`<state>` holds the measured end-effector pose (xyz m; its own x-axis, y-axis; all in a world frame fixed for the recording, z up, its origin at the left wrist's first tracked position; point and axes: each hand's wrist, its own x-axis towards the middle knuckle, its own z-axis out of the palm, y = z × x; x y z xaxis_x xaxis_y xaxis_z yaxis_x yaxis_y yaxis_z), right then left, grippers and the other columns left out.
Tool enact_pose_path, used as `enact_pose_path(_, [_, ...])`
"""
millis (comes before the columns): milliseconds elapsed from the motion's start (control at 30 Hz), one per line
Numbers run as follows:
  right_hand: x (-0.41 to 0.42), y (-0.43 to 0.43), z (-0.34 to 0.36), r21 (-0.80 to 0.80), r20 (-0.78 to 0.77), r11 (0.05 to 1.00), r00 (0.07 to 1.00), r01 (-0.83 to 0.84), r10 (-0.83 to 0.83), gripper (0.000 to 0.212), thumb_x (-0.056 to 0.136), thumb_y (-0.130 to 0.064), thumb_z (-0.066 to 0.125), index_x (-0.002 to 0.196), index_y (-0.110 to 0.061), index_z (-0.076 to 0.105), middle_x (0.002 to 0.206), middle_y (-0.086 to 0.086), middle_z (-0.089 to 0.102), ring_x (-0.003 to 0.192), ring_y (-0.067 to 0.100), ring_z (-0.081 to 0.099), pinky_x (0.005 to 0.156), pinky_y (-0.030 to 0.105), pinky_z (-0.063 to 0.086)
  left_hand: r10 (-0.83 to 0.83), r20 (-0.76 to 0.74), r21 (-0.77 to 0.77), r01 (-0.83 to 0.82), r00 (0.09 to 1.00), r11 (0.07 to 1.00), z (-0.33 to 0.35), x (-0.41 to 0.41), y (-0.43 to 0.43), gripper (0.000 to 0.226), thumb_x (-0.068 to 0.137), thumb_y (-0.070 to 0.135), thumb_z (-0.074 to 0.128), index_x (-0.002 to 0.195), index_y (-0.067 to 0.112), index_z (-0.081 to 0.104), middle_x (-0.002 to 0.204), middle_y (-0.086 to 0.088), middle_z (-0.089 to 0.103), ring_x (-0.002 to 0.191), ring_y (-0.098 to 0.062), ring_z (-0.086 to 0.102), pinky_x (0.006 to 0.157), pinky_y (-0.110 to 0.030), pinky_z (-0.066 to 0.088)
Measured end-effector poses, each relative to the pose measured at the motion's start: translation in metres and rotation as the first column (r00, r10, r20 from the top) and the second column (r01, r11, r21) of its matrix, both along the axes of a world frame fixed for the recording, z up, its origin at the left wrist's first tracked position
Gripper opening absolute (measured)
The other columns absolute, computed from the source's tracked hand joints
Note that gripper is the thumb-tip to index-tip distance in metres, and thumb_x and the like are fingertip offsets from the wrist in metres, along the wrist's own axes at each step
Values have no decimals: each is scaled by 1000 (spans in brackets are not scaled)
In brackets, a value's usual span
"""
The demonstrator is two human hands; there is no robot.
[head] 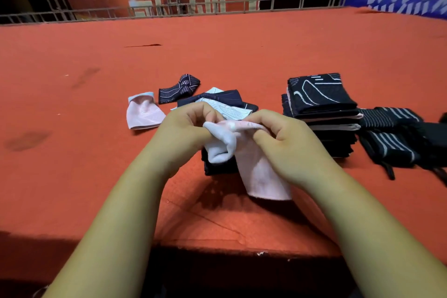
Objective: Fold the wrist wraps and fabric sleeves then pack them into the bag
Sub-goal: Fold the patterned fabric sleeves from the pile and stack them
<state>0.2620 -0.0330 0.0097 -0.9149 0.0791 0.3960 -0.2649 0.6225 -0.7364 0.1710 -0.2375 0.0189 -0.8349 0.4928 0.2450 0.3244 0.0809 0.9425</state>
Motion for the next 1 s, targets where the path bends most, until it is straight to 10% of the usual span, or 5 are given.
enact_pose_path(300, [-14,3,-9,-39,133,993,986,107,-101,17,104,-24,60,100,-26,77,93,-8,76,92,11,68,82,28,52,437,-41,34,-436,899,899,-14,-11,16,28,79,6,75,72,23,55,65,6,47,60,-16,37,53,-30,32])
enact_pose_path(400, [-14,1,-11,-75,148,987,980,144,-132,16,102,-22,60,97,-21,75,91,-5,75,89,13,68,77,28,53,357,167,52,-370,919,928,-15,-12,18,13,89,16,80,97,15,70,74,3,62,61,-15,52,56,-30,44])
enact_pose_path(533, [-16,1,-16,-157,192,946,948,284,-252,17,101,-25,59,91,-22,73,87,-6,74,86,14,68,67,27,50,1,454,458,-234,891,858,-10,-10,24,34,98,1,71,130,6,61,114,-15,72,95,-24,75,80,-31,62])
enact_pose_path(800, [-12,-3,-13,-561,307,812,951,162,22,27,104,-47,63,110,-30,82,105,-4,83,105,20,79,106,52,57,-20,-16,203,23,1000,979,-13,-1,22,47,88,-15,75,121,18,75,162,10,47,127,-15,70,103,-32,56])
enact_pose_path(1000, [-20,-2,-18,-653,274,747,959,130,72,35,98,-55,67,117,-29,83,114,-2,82,115,20,76,115,53,51,46,-218,173,-7,975,985,-17,-2,24,51,89,-6,79,124,30,71,139,-2,66,109,-41,71,97,-61,58])
